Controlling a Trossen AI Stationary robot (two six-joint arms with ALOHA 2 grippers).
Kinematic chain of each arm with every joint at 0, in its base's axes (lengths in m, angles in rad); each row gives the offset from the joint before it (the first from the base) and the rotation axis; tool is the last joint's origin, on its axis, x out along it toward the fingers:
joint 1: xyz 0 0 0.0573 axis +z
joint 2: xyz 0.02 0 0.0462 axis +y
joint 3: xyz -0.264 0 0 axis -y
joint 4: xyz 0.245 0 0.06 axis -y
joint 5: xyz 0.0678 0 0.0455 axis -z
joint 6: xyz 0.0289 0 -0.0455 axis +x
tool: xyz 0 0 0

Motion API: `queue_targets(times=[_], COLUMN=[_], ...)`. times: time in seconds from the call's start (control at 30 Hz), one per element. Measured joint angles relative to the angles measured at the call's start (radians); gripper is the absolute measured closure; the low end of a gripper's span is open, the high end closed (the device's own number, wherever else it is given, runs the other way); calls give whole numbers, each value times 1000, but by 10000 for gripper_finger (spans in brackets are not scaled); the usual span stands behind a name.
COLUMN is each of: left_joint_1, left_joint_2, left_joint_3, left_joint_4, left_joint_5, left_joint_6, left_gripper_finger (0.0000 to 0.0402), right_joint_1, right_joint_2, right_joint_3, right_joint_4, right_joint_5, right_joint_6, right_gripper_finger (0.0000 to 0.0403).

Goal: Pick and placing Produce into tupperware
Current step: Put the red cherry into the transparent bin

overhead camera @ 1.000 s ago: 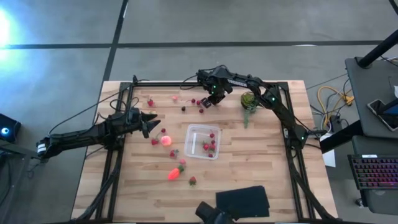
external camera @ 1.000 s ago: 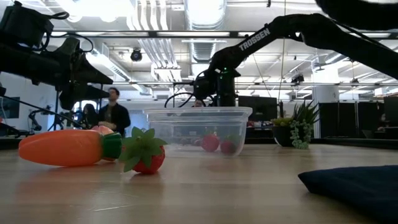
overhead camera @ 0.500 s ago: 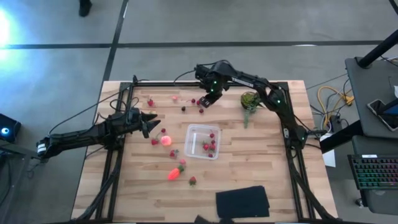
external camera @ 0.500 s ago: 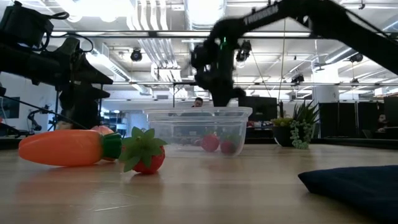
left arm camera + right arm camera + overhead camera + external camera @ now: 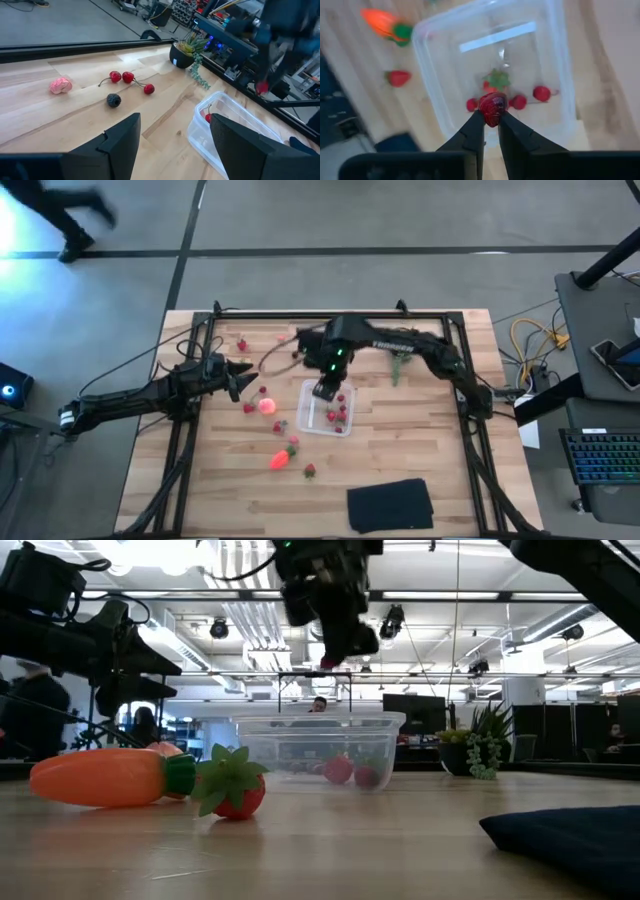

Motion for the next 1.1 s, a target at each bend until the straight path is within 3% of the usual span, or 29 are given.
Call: queue_targets(times=[0.1, 0.43, 0.53, 0.63, 0.77, 1.1], left_joint_1=[0, 0, 0, 0, 0, 0], left_joint_2=[0, 0, 2, 2, 1, 1], left_joint_3=[0, 0, 0, 0, 0, 0], left_joint_4=[0, 0, 0, 0, 0, 0], left_joint_5=[0, 0, 0, 0, 0, 0], left_joint_6=[0, 0, 0, 0, 0, 0], left_gripper_finger=[175, 175, 175, 175, 175, 175], right_joint_1=[23, 24, -12, -84, -189, -236], right_joint_2=[42, 51, 45, 47, 100, 220], right_joint_3=[0, 21, 70, 96, 92, 90], right_joint_4=[5, 22, 23, 101, 135, 156], right_joint_5=[77, 152, 256, 310, 207, 189], right_joint_6=[-33, -9, 32, 100, 259, 265], right_gripper_finger=[331, 189, 168, 162, 170, 191])
